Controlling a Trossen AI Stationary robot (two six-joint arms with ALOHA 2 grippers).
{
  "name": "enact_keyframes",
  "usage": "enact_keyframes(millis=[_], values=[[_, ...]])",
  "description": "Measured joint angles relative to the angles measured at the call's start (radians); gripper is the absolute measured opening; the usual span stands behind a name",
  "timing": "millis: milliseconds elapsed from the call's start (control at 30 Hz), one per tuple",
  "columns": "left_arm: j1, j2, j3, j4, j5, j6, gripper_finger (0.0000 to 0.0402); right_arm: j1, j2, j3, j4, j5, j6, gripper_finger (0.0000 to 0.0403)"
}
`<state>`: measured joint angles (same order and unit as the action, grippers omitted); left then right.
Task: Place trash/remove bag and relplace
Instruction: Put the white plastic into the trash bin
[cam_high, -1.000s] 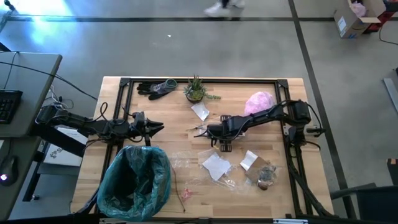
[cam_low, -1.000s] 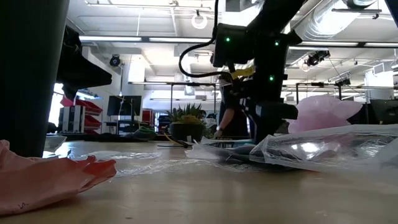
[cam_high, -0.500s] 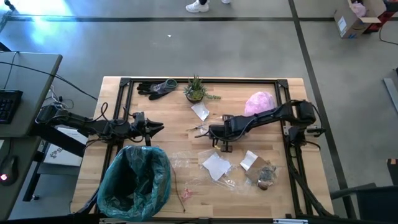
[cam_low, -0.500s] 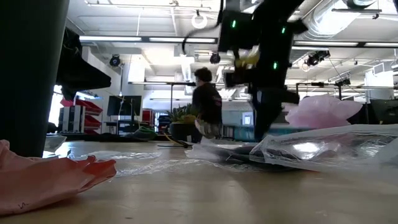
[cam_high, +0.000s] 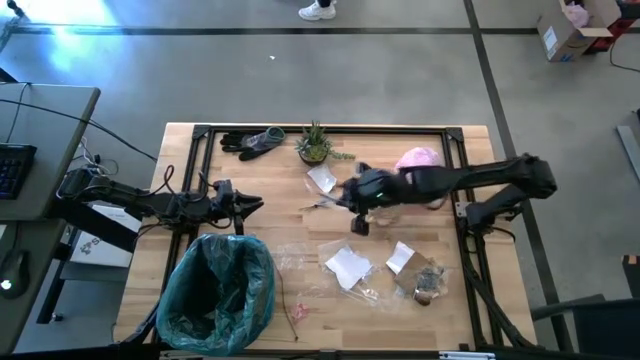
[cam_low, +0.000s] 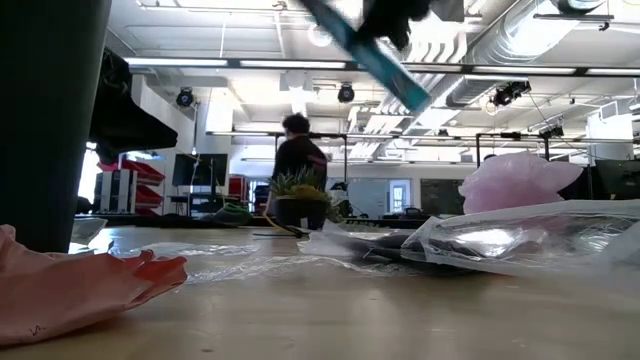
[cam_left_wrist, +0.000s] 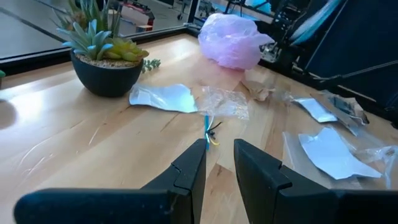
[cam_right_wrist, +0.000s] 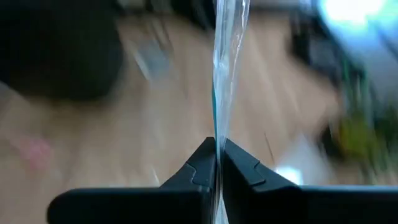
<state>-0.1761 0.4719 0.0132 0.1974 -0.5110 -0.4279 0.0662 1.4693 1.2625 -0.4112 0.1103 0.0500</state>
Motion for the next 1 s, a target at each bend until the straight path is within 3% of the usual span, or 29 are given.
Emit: enact_keyframes(millis=[200, 400, 500, 700, 1000], values=[[0.0, 0.006, 0.0, 0.001, 0.0, -0.009, 0.0067, 0.0, -0.057, 0.001, 0.403, -0.192, -0.05, 0.0], [0.0, 0.029, 0.0, 0.007, 0.029, -0.072, 0.0067, 0.005, 0.019, 0.002, 0.698, -0.336, -0.049, 0.0], [-0.004, 0.054, 0.0, 0.005, 0.08, -0.125, 0.0067, 0.018, 0.081, 0.002, 0.764, -0.354, -0.049, 0.0], [-0.054, 0.128, 0.0, -0.07, 0.083, -0.288, 0.0067, 0.049, 0.141, 0.001, 0.771, -0.372, -0.047, 0.0], [-0.103, 0.231, 0.0, 0.096, -0.009, -0.304, 0.0067, 0.096, 0.143, 0.001, 0.867, -0.419, -0.073, 0.0]])
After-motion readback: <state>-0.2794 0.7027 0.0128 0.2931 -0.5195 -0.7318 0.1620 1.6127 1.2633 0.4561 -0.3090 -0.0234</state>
